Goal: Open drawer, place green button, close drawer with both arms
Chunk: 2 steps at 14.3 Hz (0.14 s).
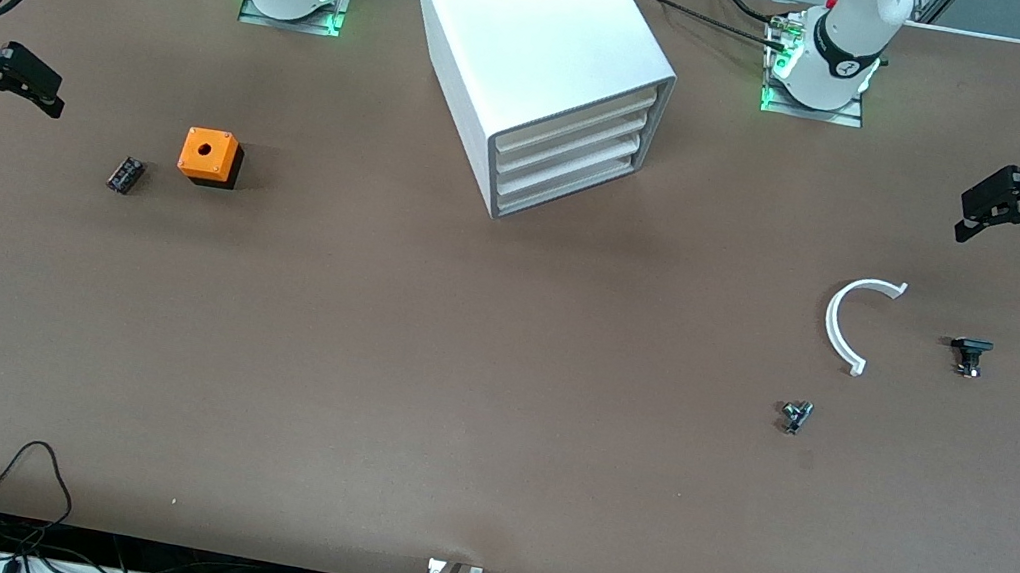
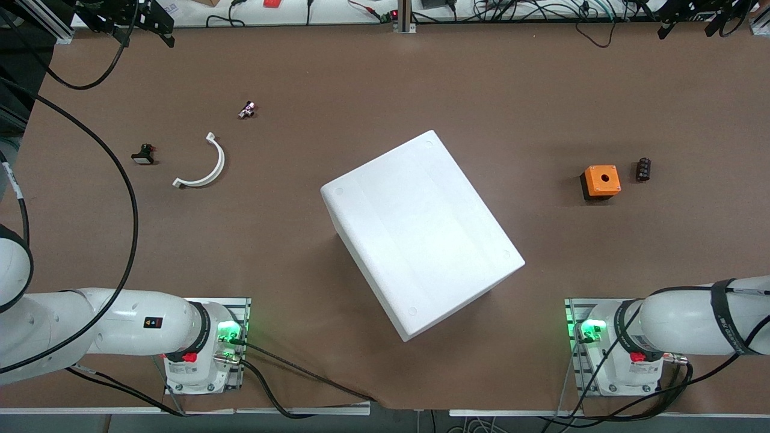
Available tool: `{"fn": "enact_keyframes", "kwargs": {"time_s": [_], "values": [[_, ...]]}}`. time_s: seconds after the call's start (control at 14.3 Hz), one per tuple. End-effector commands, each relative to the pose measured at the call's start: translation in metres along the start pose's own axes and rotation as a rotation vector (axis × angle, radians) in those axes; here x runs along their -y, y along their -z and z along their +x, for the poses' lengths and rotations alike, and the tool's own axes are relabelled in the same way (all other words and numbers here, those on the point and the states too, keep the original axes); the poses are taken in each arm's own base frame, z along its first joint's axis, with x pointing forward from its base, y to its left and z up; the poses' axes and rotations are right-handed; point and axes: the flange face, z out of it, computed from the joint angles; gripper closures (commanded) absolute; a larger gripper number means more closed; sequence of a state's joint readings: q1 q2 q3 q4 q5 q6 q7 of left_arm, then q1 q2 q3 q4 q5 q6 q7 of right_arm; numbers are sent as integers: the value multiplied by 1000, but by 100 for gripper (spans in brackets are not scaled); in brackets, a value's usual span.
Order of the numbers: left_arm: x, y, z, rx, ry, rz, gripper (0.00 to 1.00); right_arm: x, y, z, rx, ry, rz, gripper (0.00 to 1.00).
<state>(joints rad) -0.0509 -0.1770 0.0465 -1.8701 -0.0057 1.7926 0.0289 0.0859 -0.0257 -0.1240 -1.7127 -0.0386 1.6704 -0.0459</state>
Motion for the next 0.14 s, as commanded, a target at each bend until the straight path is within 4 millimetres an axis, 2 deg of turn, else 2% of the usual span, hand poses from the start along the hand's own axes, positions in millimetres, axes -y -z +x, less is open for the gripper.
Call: {"fn": "enact_keyframes", "kwargs": {"time_s": [0.0, 0.07], "values": [[7, 8, 1, 7, -15, 21, 0, -3, 8, -3, -9, 2, 7, 0], [16, 9, 0, 5, 0, 22, 0, -3, 8, -3, -9, 2, 7, 0]]}}
